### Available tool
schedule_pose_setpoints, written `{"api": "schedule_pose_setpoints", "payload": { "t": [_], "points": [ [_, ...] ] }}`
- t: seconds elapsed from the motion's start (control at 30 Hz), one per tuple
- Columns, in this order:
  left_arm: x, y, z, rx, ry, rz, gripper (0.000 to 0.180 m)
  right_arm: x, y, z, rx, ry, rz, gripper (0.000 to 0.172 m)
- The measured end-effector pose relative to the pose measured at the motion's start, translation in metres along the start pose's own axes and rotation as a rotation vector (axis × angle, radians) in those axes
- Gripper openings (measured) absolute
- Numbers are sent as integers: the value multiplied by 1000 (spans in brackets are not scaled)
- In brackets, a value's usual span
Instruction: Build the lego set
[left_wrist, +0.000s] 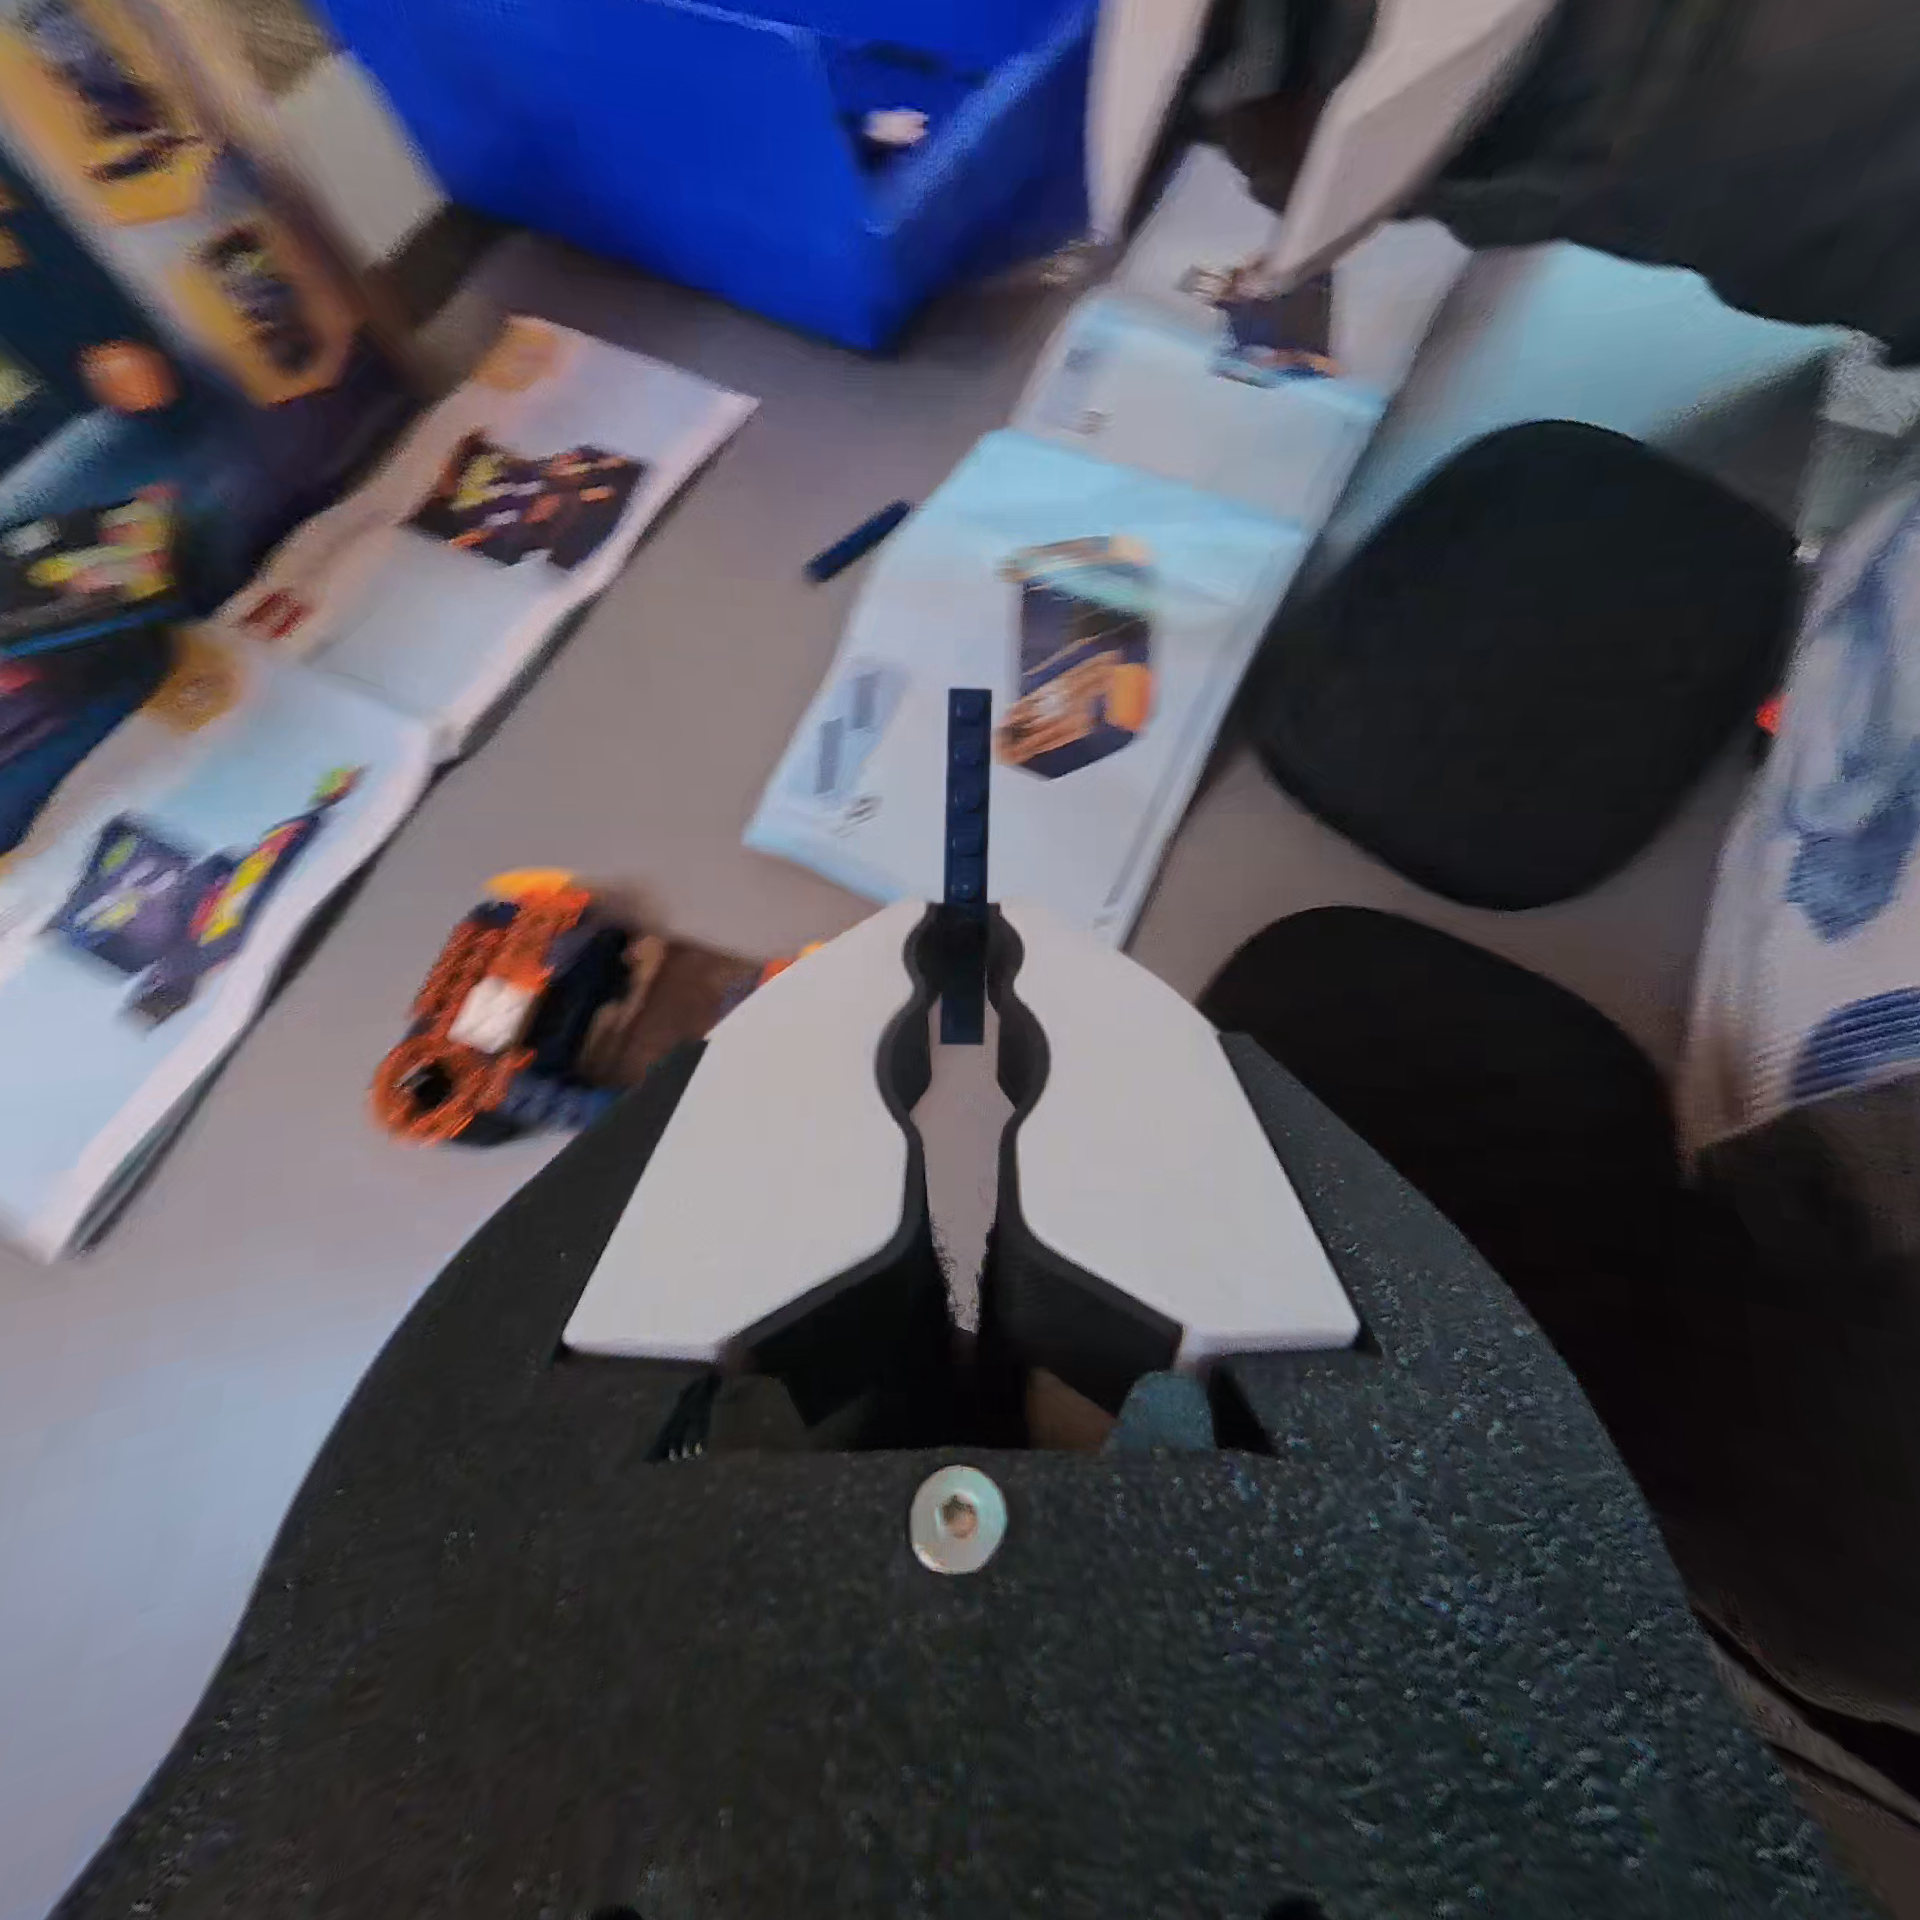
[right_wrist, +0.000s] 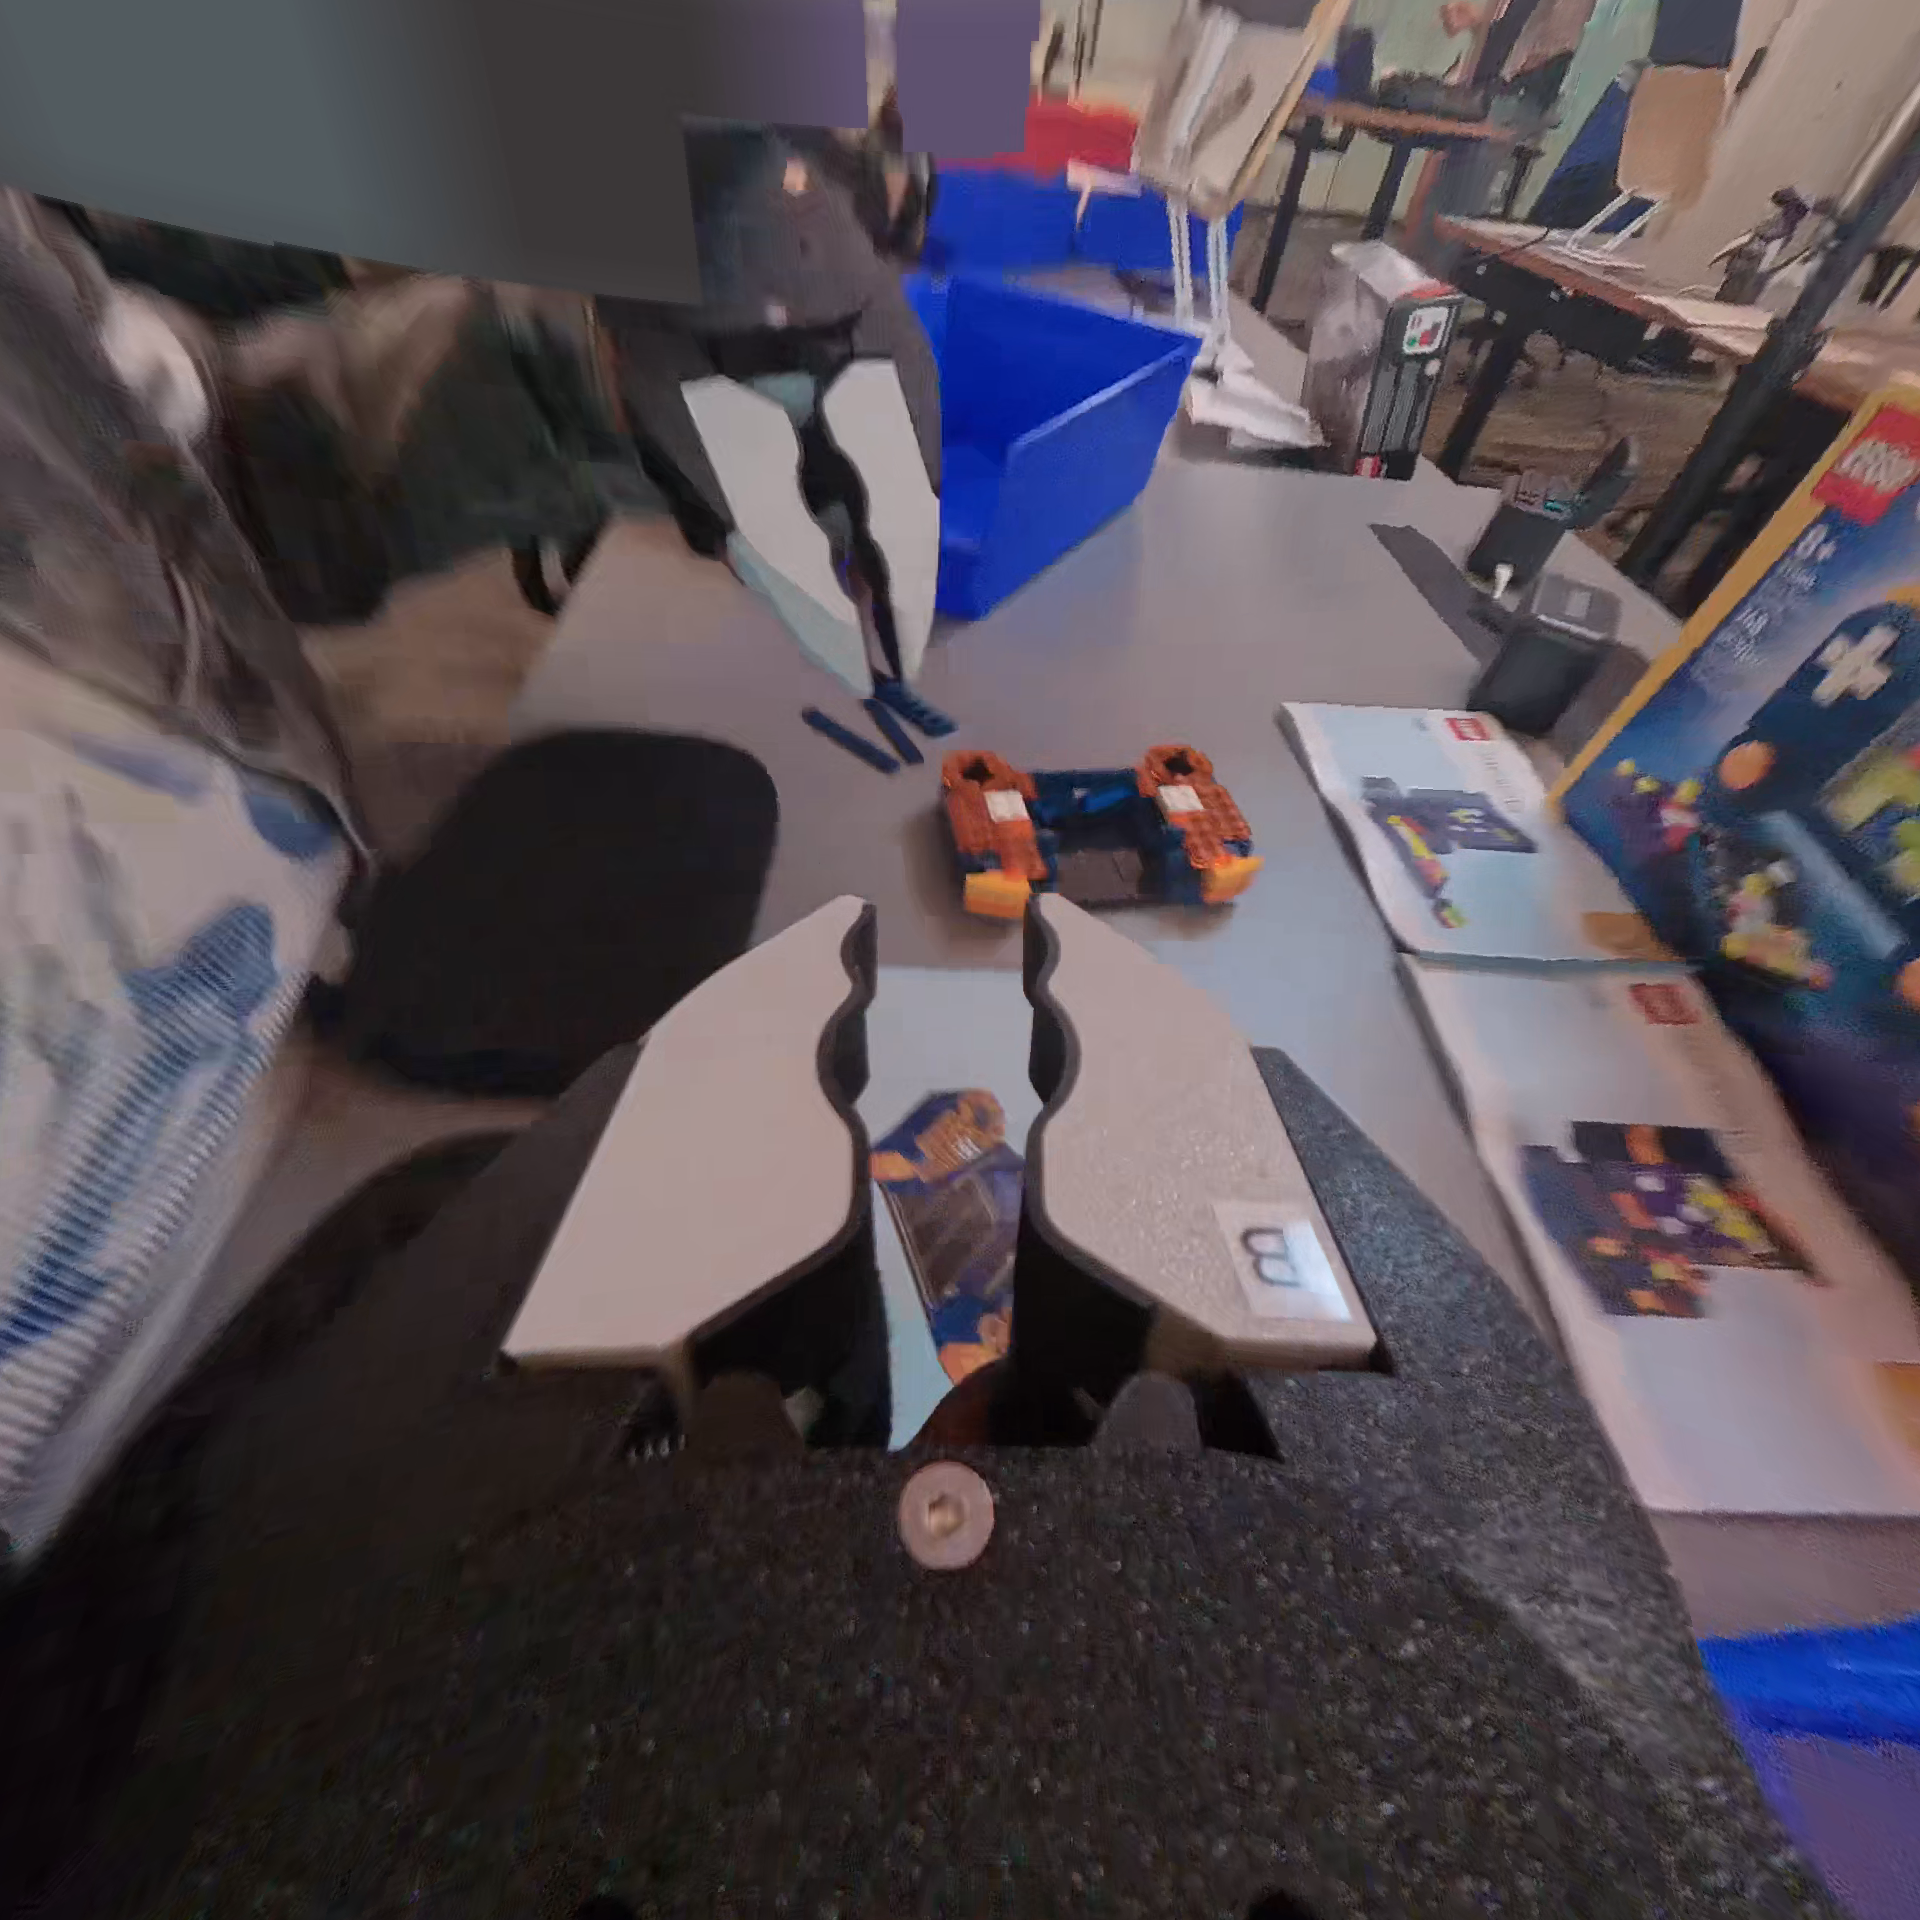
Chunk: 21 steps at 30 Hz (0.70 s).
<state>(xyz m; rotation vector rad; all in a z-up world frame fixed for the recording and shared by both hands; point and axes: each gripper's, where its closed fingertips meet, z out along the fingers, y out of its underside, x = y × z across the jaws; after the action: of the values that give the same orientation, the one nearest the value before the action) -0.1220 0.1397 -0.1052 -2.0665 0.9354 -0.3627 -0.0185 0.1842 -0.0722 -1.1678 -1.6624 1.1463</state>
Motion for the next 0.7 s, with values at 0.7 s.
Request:
{"api": "schedule_pose_setpoints", "payload": {
  "t": [0.7],
  "points": [
    [10,-61,60,259,-197,34,26,81,66,-76,-563,399,-75,8]
  ]
}}
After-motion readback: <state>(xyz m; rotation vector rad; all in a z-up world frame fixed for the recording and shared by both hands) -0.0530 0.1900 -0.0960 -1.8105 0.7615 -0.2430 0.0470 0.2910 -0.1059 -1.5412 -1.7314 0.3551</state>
